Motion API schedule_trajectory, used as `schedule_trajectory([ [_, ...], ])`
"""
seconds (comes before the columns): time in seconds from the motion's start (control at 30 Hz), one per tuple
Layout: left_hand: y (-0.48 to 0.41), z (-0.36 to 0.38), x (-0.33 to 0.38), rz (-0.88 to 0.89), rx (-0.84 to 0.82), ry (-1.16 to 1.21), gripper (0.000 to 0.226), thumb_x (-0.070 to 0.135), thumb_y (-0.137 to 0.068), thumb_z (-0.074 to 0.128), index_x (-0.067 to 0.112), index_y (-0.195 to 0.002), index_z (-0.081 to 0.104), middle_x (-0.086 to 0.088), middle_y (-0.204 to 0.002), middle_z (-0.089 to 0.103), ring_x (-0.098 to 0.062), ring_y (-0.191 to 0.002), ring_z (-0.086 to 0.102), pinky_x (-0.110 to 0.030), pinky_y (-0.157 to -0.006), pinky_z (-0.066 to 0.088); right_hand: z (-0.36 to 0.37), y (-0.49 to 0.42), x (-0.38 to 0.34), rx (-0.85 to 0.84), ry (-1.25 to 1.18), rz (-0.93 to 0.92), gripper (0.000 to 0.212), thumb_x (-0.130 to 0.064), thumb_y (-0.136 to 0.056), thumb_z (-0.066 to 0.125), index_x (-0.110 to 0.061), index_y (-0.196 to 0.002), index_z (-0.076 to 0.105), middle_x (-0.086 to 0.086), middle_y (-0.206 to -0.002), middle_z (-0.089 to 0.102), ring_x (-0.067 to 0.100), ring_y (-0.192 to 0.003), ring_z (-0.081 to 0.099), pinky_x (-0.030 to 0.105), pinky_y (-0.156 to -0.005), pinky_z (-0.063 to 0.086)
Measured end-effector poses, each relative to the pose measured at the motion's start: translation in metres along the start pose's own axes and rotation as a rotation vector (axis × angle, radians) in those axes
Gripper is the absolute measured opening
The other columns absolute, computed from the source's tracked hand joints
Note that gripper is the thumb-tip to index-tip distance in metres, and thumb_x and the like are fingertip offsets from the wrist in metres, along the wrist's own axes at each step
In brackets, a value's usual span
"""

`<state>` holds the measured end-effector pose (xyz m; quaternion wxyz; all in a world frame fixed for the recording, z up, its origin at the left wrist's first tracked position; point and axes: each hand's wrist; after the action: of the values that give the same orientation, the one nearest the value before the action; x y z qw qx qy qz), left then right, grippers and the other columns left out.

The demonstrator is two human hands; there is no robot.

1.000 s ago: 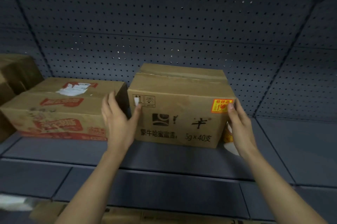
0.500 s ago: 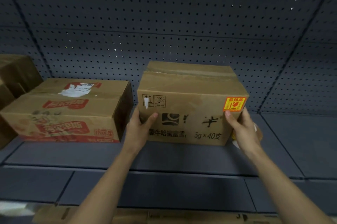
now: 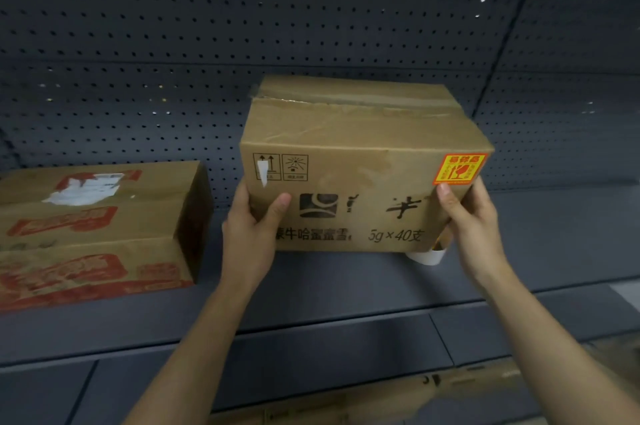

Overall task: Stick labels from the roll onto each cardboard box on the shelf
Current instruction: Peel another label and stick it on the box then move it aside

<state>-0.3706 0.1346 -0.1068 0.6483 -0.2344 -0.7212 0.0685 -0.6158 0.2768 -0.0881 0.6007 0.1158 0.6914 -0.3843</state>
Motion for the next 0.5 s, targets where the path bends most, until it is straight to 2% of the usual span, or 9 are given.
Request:
schedule_trajectory([
  [0.13, -0.002, 0.033, 0.013, 0.000, -0.070, 0.046, 0.038, 0.036, -0.092, 0.065, 0.030, -0.129, 0.056, 0.031, -0.109, 0.066, 0.013, -0.104, 0.059, -0.017, -0.088, 0.049, -0.037, -0.001, -0.009, 0.060, 0.033, -0.015, 0.038, -0.031, -0.091, 0.061, -0.027, -0.128, 0.058, -0.008, -0.125, 0.067, 0.013, -0.121, 0.059, 0.043, -0.107, 0.044],
  [0.23, -0.002, 0.067, 0.023, -0.014, -0.123, 0.092, 0.035, 0.035, -0.092, 0.066, 0.032, -0.126, 0.057, 0.036, -0.106, 0.066, 0.013, -0.102, 0.061, -0.023, -0.089, 0.051, -0.071, 0.000, -0.013, 0.112, 0.034, -0.043, 0.040, -0.031, -0.091, 0.060, -0.024, -0.130, 0.056, -0.010, -0.122, 0.068, 0.011, -0.120, 0.060, 0.038, -0.105, 0.045],
  [0.37, 0.004, 0.120, 0.037, -0.010, -0.190, 0.173, 0.036, 0.031, -0.092, 0.067, 0.030, -0.126, 0.058, 0.023, -0.115, 0.069, 0.002, -0.109, 0.064, -0.036, -0.096, 0.053, -0.121, 0.002, -0.018, 0.189, 0.069, -0.098, 0.042, -0.031, -0.092, 0.059, -0.022, -0.132, 0.054, -0.010, -0.123, 0.067, 0.011, -0.120, 0.059, 0.035, -0.103, 0.045],
  [0.5, 0.014, 0.178, 0.052, -0.008, -0.255, 0.220, 0.037, 0.030, -0.092, 0.068, 0.027, -0.128, 0.058, 0.017, -0.117, 0.070, -0.002, -0.109, 0.065, -0.039, -0.097, 0.054, -0.179, -0.003, -0.018, 0.257, 0.087, -0.109, 0.039, -0.031, -0.092, 0.058, -0.024, -0.130, 0.055, -0.013, -0.121, 0.067, 0.007, -0.117, 0.061, 0.028, -0.097, 0.047],
])
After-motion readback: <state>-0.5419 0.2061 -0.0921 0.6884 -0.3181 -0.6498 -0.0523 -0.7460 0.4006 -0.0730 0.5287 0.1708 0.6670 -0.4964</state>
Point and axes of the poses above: each hand's wrist, its own y-axis away from the middle knuckle, its own z-axis out of the palm, x = y × z
